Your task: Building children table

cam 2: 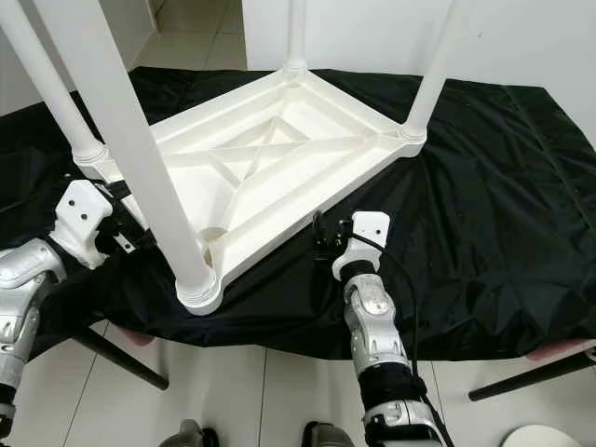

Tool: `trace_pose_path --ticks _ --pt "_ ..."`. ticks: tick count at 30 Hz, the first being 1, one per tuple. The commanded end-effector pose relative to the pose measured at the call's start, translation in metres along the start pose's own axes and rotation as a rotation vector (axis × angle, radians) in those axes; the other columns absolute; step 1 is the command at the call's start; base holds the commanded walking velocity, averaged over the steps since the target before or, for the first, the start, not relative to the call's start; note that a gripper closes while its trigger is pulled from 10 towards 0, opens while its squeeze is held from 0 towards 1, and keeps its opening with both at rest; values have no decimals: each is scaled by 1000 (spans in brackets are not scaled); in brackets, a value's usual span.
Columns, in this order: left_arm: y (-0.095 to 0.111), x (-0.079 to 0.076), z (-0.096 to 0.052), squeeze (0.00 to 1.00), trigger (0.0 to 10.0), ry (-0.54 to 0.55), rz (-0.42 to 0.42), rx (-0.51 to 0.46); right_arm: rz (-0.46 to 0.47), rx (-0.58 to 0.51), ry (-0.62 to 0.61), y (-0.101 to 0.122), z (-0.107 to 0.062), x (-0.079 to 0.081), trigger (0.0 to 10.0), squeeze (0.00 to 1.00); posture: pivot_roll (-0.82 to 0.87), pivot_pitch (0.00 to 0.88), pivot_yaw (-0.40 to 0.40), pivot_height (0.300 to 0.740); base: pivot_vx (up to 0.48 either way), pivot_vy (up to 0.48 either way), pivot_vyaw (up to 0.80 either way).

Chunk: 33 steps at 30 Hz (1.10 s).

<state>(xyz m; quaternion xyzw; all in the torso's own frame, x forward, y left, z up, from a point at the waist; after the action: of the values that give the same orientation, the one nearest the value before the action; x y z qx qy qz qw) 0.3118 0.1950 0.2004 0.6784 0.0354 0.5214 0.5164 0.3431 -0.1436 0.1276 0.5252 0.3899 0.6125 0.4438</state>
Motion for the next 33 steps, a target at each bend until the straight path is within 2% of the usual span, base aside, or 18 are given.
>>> trace_pose_path --ticks 1,4,7,9,10,16,23,29,30,31,33 --pt "7 6 4 0 10000 81 -6 -31 -23 34 -82 -7 1 -10 10000 0 -28 121 40 740 0 0 0" --pt "11 4 5 0 10000 76 -16 -55 -24 45 -96 -9 3 -11 10000 0 -26 121 37 740 0 0 0" --pt "23 -10 7 0 10000 16 -56 -127 -49 64 -149 -9 11 -13 10000 0 -19 120 30 740 0 0 0" --pt "24 -14 7 0 10000 1 -69 -136 -51 66 -155 -9 13 -13 10000 0 -18 120 28 740 0 0 0" --pt "28 -21 8 0 10000 -41 -83 -162 -46 74 -151 -9 16 -11 10000 0 -16 120 26 740 0 0 0" --pt "32 -32 9 0 10000 -85 -110 -183 -54 81 -138 -9 22 -7 10000 0 -12 120 24 740 0 0 0" --pt "41 -50 9 0 10000 -154 -145 -217 -72 138 -41 -8 36 3 10000 0 -13 123 22 740 0 0 0" --pt "45 -57 7 0 10000 -188 -166 -227 -83 147 -19 -7 40 6 10000 0 -11 123 21 740 0 0 0" --pt "50 -68 7 0 10000 -217 -191 -243 -96 148 5 -4 44 8 10000 0 -12 126 21 740 0 0 0" --pt "50 -68 7 0 10000 -217 -191 -243 -96 148 5 -4 44 8 10000 0 -12 126 21 740 0 0 0" --pt "55 -79 7 0 10000 -237 -211 -254 -111 146 42 0 49 11 10000 0 -13 124 22 740 0 0 0"
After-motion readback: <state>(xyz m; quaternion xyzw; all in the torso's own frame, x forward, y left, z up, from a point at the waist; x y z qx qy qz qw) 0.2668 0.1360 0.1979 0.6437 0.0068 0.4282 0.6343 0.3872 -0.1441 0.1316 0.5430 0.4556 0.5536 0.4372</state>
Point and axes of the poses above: a point about 5 cm out from each wrist's last joint towards the gripper, its own z axis pointing out of the wrist towards the gripper, its own y axis along the axis of the wrist's last joint, x = y × z, the point moved 1 cm from there along z, pointing out of the wrist towards the gripper, and after that the axes turned 12 degrees about z, right-handed, at the moved point
